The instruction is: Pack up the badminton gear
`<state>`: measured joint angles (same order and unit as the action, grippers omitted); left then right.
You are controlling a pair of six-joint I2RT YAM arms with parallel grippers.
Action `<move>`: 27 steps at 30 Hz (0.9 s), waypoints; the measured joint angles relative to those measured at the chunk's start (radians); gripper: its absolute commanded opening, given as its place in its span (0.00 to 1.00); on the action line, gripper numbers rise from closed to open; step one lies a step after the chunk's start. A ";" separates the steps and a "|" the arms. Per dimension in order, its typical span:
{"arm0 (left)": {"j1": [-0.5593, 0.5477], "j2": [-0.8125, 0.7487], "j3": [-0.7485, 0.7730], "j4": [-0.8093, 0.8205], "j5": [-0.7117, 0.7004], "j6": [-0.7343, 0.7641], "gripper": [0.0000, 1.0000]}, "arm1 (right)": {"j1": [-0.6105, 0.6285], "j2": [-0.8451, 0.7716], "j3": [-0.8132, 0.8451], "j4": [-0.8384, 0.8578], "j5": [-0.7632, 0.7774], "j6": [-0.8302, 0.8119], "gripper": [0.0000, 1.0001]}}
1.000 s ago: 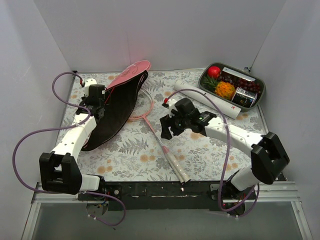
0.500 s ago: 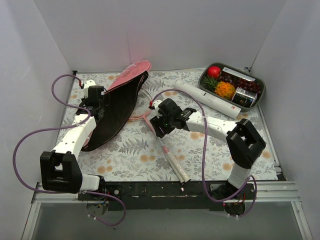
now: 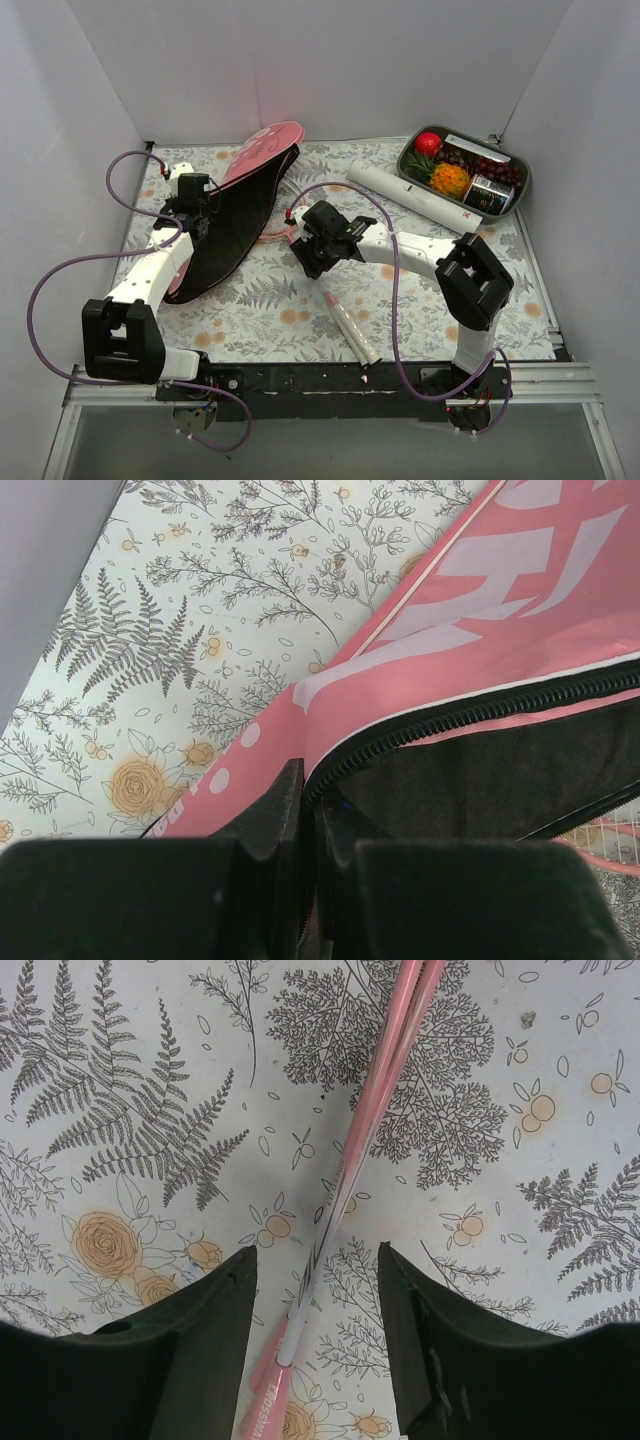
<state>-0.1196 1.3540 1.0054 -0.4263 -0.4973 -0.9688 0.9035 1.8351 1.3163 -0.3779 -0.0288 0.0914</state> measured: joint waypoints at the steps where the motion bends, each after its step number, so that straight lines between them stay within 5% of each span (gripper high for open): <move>1: 0.000 0.000 0.000 0.000 0.002 -0.001 0.00 | 0.002 0.006 0.005 -0.002 0.000 -0.002 0.57; 18: 0.000 -0.005 -0.043 0.022 0.024 -0.009 0.00 | 0.020 0.072 0.009 -0.013 0.005 -0.010 0.41; 22: 0.000 -0.007 -0.051 0.030 0.030 -0.011 0.00 | 0.024 0.089 0.009 -0.014 0.008 -0.013 0.16; 23: 0.000 -0.008 -0.051 0.031 0.031 -0.012 0.00 | 0.026 0.089 0.009 -0.014 0.013 -0.012 0.02; 27: 0.000 -0.013 -0.051 0.039 0.034 -0.012 0.00 | 0.023 0.089 0.009 -0.016 0.044 0.003 0.01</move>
<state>-0.1196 1.3411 0.9539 -0.3878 -0.4633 -0.9806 0.9264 1.9240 1.3251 -0.3943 0.0151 0.0948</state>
